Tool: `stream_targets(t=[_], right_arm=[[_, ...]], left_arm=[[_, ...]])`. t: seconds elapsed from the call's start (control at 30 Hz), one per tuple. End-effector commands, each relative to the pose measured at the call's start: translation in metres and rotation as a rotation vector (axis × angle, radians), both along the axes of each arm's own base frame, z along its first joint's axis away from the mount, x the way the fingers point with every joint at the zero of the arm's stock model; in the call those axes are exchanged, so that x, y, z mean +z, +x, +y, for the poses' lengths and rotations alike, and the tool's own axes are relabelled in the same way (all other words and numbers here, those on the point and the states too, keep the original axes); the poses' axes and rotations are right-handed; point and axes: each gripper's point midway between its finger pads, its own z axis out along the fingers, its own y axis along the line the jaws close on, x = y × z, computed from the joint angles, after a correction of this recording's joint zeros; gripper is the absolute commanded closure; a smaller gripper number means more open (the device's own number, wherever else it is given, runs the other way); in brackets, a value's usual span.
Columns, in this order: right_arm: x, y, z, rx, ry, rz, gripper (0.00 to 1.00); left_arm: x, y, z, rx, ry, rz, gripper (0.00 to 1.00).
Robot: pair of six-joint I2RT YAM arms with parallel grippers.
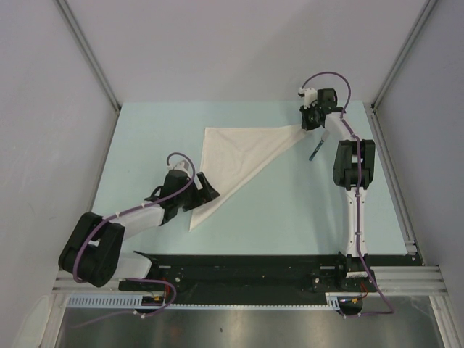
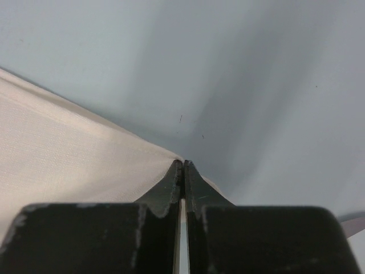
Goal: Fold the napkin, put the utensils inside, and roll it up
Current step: Fold the napkin
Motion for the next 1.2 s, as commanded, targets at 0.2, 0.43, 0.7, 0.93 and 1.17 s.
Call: stream_targets(t=[0.2,0.43,0.7,0.93,1.17], right_arm=[[0.012,0.015,-0.015,-0.048,-0.025,-0.054,0.94],[0.032,0.016,-0.013,-0.045,-0.011,-0.083,0.76],[0.102,0.008,-0.004,-0.047,0.062,-0.17,0.34],[0.14,-0.004,-0.028,-0.292,0.149,-0.182,0.22],[0.095,-0.052,-0.071,-0.606,0.206,0.01,0.23]], left_arm=[[-0.01,-0.018,0.005,0.002,0.029,0.06,0.06],[0.014,-0.01,0.007,0.0,0.044,0.011,0.06],[0.079,0.01,0.011,-0.049,0.128,-0.127,0.05],[0.139,0.022,0.01,-0.151,0.188,-0.221,0.03],[0.175,0.035,0.045,-0.167,0.27,-0.295,0.0]])
